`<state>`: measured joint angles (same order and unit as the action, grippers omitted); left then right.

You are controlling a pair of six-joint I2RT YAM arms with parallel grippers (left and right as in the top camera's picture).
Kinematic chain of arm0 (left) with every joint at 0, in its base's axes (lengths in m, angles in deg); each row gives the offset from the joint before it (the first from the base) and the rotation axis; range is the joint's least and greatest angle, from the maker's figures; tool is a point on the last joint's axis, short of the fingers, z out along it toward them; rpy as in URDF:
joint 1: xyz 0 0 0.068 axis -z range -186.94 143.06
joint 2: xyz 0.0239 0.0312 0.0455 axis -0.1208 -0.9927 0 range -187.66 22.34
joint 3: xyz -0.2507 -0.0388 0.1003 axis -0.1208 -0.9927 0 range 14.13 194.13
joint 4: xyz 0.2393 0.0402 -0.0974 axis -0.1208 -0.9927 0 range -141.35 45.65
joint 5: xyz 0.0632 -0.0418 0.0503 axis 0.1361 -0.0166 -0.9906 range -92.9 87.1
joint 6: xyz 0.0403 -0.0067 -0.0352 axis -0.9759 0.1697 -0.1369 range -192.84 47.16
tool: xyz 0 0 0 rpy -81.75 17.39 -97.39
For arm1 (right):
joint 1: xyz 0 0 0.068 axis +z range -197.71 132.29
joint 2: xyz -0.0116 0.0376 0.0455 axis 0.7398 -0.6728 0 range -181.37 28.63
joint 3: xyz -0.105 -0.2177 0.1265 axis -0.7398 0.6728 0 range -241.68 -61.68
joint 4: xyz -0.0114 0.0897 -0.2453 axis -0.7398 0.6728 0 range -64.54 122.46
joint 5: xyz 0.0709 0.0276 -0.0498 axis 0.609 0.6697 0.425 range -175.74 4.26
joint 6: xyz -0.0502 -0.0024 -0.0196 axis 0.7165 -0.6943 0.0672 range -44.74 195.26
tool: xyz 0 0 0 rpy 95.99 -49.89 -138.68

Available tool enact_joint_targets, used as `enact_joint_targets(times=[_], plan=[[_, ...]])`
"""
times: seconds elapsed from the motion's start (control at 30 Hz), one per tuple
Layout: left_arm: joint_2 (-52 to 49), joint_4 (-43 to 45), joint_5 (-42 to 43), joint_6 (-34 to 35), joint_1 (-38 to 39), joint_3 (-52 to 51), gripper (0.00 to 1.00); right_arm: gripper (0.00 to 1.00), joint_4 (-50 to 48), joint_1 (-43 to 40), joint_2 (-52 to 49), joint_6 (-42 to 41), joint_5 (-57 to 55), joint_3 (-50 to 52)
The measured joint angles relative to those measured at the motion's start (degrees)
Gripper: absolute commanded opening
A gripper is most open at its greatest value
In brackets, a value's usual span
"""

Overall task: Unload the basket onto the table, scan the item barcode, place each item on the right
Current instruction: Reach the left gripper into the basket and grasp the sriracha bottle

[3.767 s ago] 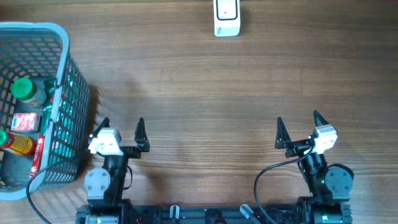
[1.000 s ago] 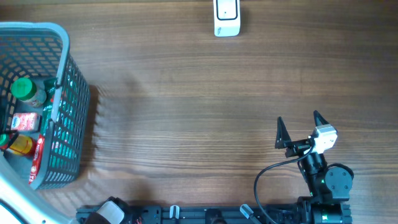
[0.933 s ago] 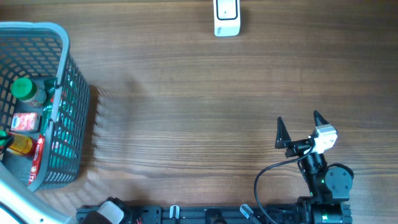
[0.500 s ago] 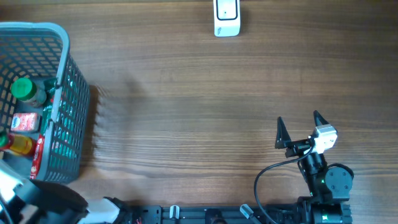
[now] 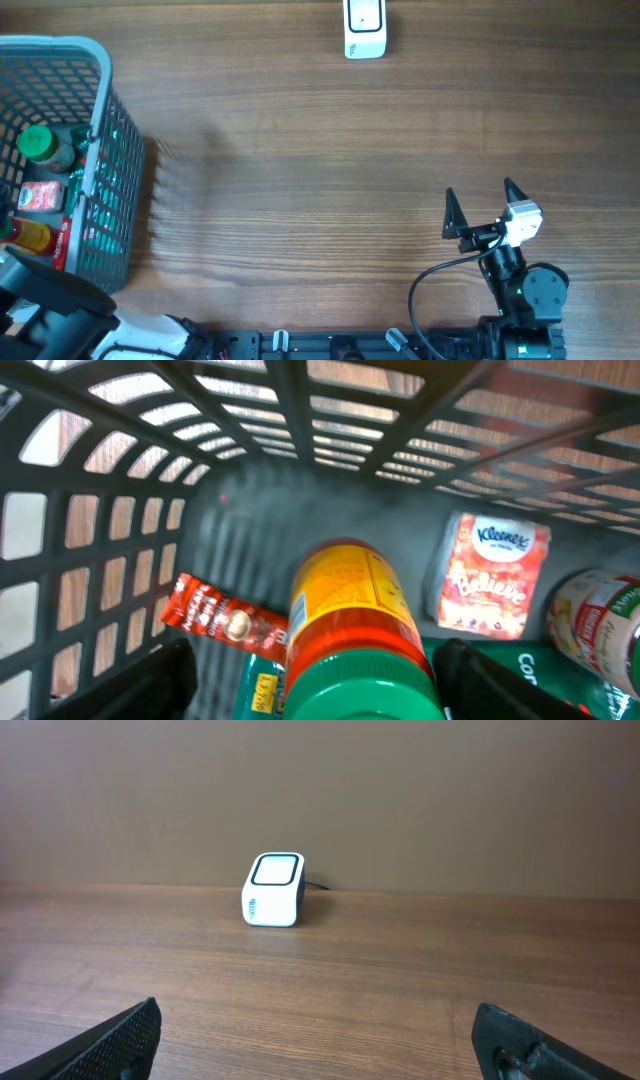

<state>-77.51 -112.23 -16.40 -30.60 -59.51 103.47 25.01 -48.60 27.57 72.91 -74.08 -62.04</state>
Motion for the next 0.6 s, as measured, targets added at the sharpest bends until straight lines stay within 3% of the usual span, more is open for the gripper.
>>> enact_joint_targets(times=[0.13, 0.4, 0.5, 0.6], plan=[[0.0, 0.0, 1.5, 0.1, 0.0, 0.0, 0.83, 1.0, 0.0, 0.0, 0.0, 0.0, 0.0, 0.0], [0.0, 0.2, 4.0, 0.1, 0.0, 0.0, 0.82, 1.0, 0.0, 0.0, 0.0, 0.0, 0.0, 0.0], [-1.5, 0.3, 4.2, 0.1, 0.0, 0.0, 0.75, 1.0, 0.0, 0.0, 0.0, 0.0, 0.0, 0.0], [-3.0, 0.4, 3.5, 0.3, 0.0, 0.1, 0.52, 1.0, 0.0, 0.0, 0.0, 0.0, 0.0, 0.0]])
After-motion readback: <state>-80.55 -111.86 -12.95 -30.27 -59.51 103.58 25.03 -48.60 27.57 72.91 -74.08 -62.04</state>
